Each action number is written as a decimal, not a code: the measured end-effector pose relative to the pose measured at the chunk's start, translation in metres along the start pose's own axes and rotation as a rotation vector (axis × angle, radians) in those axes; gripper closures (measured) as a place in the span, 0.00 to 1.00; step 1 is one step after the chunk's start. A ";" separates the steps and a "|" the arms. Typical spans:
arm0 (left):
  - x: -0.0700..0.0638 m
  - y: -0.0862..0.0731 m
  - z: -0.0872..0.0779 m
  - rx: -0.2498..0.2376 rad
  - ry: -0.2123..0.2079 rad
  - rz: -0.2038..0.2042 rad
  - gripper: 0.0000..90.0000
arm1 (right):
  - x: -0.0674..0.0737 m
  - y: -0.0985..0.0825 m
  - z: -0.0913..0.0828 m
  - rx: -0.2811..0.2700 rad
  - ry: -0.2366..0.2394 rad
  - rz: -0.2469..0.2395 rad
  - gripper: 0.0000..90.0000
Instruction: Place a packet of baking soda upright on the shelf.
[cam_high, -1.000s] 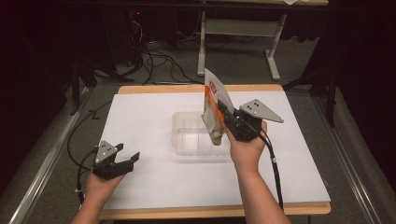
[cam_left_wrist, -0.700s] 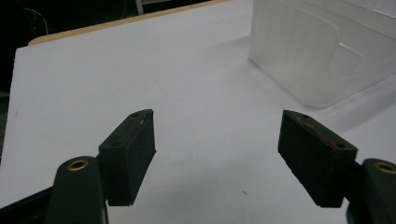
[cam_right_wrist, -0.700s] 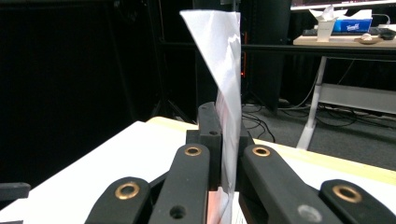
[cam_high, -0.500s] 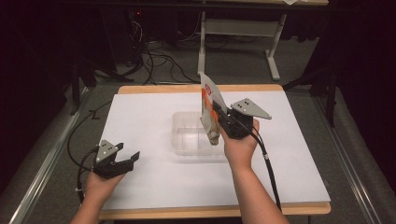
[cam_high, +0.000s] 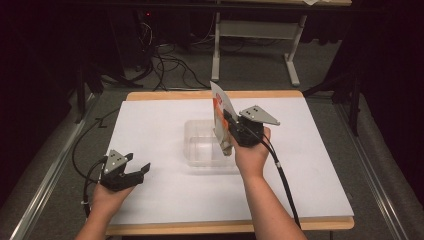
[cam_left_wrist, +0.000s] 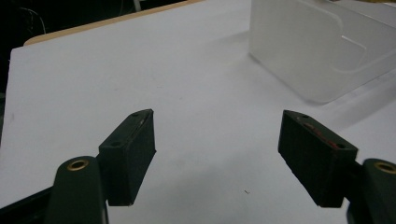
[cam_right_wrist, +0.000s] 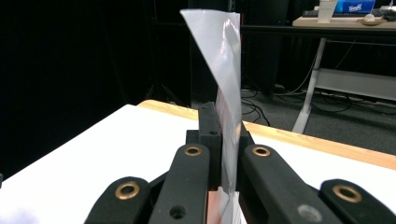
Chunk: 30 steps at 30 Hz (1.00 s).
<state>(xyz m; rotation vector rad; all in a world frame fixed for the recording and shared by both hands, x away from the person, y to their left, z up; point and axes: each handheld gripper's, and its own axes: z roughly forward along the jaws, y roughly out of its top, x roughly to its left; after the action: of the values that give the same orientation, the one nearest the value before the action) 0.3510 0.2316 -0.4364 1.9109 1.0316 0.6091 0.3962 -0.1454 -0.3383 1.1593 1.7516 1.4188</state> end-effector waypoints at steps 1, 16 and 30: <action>0.000 0.000 0.000 0.000 -0.001 -0.001 0.31 | 0.001 0.000 0.002 0.001 -0.002 0.000 1.00; 0.000 0.000 0.001 -0.004 -0.003 -0.005 0.31 | 0.004 -0.007 0.018 0.023 0.005 -0.032 1.00; -0.001 0.000 0.001 0.001 -0.002 0.004 0.31 | 0.009 -0.012 0.024 0.021 0.013 -0.060 1.00</action>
<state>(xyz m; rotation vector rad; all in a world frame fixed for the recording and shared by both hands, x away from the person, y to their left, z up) 0.3513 0.2300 -0.4369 1.9145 1.0276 0.6084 0.4104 -0.1274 -0.3550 1.1017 1.7989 1.3789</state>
